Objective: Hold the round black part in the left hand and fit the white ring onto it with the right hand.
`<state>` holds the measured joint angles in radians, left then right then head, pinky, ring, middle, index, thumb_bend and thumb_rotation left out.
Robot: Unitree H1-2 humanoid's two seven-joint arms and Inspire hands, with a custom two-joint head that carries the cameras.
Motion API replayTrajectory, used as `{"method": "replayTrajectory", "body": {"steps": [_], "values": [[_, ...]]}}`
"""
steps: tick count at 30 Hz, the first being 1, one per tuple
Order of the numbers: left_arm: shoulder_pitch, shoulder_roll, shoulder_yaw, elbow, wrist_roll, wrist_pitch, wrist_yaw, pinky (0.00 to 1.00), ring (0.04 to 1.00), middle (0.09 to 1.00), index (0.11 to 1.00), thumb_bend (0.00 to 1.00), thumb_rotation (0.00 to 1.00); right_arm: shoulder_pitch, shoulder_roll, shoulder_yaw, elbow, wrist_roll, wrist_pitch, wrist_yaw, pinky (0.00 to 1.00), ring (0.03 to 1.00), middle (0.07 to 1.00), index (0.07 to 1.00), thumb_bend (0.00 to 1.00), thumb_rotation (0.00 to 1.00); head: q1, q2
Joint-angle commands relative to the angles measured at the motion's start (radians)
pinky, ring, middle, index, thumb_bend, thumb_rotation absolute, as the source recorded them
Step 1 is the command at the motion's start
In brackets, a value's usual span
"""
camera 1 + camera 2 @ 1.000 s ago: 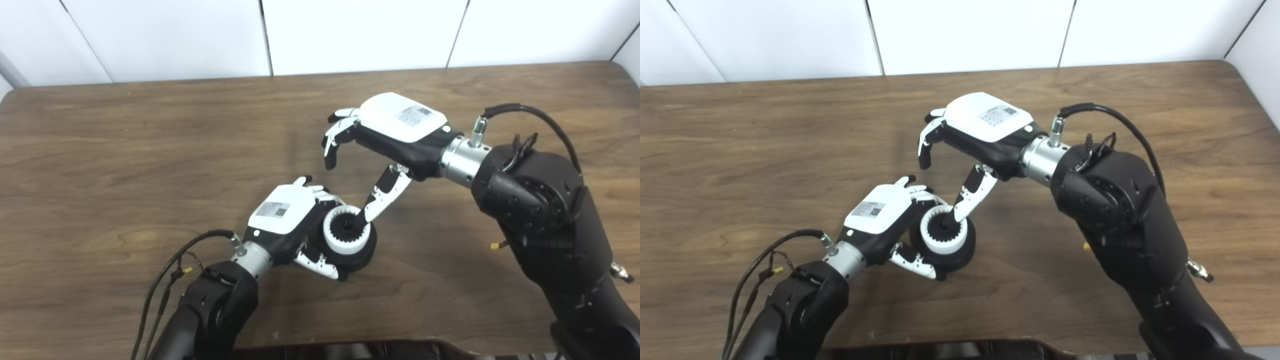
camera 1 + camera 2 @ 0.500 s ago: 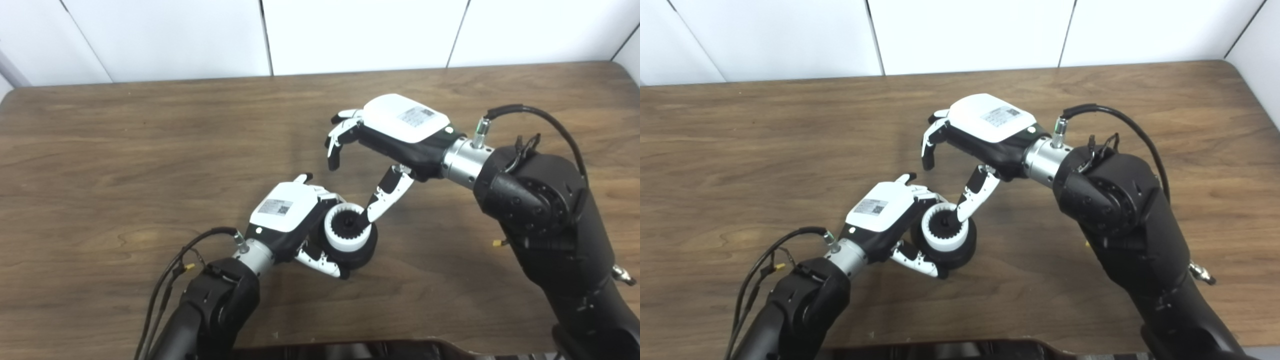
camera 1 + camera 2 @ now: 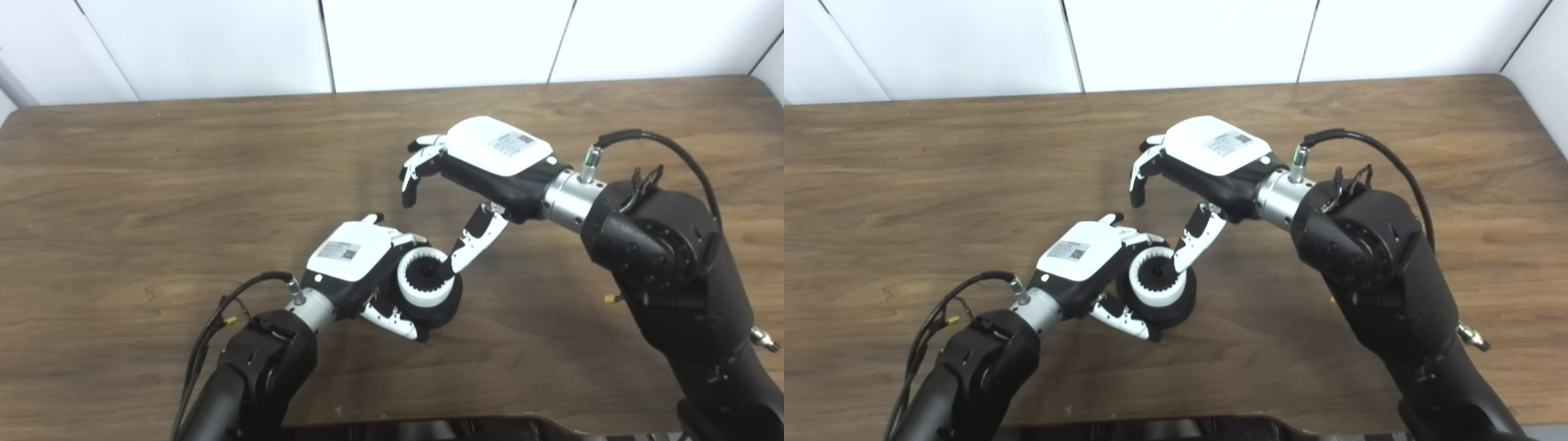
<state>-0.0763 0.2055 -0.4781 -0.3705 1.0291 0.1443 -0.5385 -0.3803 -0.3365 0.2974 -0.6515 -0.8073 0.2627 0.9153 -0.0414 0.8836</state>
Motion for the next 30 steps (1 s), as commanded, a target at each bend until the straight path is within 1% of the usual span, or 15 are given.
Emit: {"method": "replayTrajectory", "body": {"steps": [1, 4, 10, 13, 17, 22, 26, 30], "values": [[-0.003, 0.023, 0.014, 0.008, 0.020, 0.037, -0.057, 1.00, 0.862, 0.844, 0.841, 1.00, 0.38, -0.028, -0.005, -0.019, -0.013, 0.001, 0.000, -0.027, 0.86, 0.909, 0.790, 0.615, 1.00, 0.31, -0.001, 0.000], [-0.013, 0.023, 0.027, 0.000, 0.027, 0.055, -0.095, 1.00, 0.887, 0.870, 0.869, 1.00, 0.40, -0.026, -0.004, -0.020, -0.013, 0.001, -0.001, -0.029, 0.86, 0.908, 0.789, 0.614, 1.00, 0.32, 0.000, -0.001], [-0.032, 0.026, 0.067, -0.028, 0.008, 0.081, -0.171, 1.00, 0.915, 0.904, 0.904, 1.00, 0.38, -0.024, -0.004, -0.023, -0.011, 0.000, 0.001, -0.030, 0.86, 0.911, 0.790, 0.613, 1.00, 0.32, 0.004, -0.003], [-0.037, 0.030, 0.082, -0.038, 0.014, 0.087, -0.183, 1.00, 0.926, 0.903, 0.900, 1.00, 0.37, -0.023, -0.004, -0.024, -0.009, 0.000, 0.001, -0.032, 0.86, 0.912, 0.792, 0.615, 1.00, 0.31, 0.006, -0.005], [-0.046, 0.039, 0.104, -0.058, 0.024, 0.081, -0.192, 1.00, 0.927, 0.903, 0.898, 1.00, 0.39, -0.021, -0.002, -0.027, -0.010, -0.004, 0.004, -0.032, 0.87, 0.912, 0.792, 0.618, 1.00, 0.31, 0.007, -0.007], [-0.069, 0.056, 0.146, -0.113, 0.012, 0.098, -0.248, 1.00, 0.937, 0.909, 0.907, 1.00, 0.41, -0.017, 0.000, -0.029, -0.007, -0.009, 0.003, -0.038, 0.86, 0.909, 0.791, 0.615, 1.00, 0.30, 0.010, -0.010], [-0.088, 0.075, 0.184, -0.150, -0.001, 0.120, -0.282, 1.00, 0.956, 0.924, 0.908, 1.00, 0.39, -0.017, 0.002, -0.029, -0.006, -0.016, 0.006, -0.037, 0.86, 0.908, 0.791, 0.613, 1.00, 0.29, 0.010, -0.011], [-0.095, 0.108, 0.218, -0.176, -0.025, 0.117, -0.283, 1.00, 0.939, 0.916, 0.897, 1.00, 0.37, -0.015, 0.000, -0.031, -0.007, -0.014, 0.010, -0.032, 0.86, 0.912, 0.796, 0.615, 1.00, 0.29, 0.015, -0.015]]}}
